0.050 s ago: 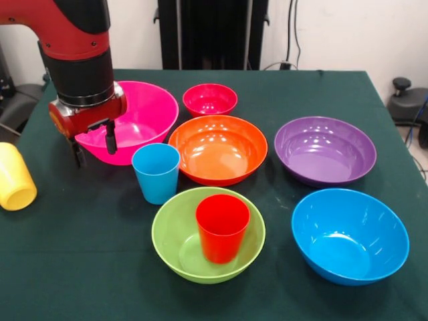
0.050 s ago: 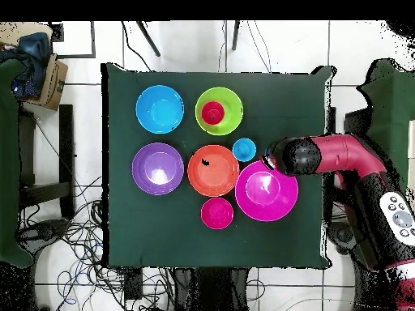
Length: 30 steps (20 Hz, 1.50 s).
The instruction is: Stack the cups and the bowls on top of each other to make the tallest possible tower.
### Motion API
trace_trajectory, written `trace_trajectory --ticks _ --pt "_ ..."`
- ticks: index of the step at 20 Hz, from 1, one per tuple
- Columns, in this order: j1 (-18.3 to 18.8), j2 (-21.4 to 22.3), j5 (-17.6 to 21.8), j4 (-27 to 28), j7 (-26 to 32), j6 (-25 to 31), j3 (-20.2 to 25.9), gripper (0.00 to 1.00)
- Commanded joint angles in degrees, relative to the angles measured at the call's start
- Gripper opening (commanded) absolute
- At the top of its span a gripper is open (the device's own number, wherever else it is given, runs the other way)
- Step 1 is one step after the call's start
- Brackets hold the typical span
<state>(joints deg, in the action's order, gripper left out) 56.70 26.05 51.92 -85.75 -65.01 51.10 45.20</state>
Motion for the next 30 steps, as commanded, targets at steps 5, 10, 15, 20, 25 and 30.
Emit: trace_trajectory --ticks 5,10,15,20,25,30 --pt "-0.7 -1.2 1.1 -2.4 16.5 0.7 -0.3 1.00" --pt "-0.6 -1.2 1.6 -2.7 17.5 0.4 -0.2 1.00" --pt "0.6 -0.8 0.9 -4.2 23.0 1.6 1.8 1.00" --pt "1.9 -0.7 0.4 -5.7 26.6 2.5 3.8 1.00" --pt "3.2 -0.6 0.0 -6.8 31.0 4.1 5.4 1.00" --pt "3.1 -1.0 0.2 -6.3 33.1 4.7 5.0 1.00"
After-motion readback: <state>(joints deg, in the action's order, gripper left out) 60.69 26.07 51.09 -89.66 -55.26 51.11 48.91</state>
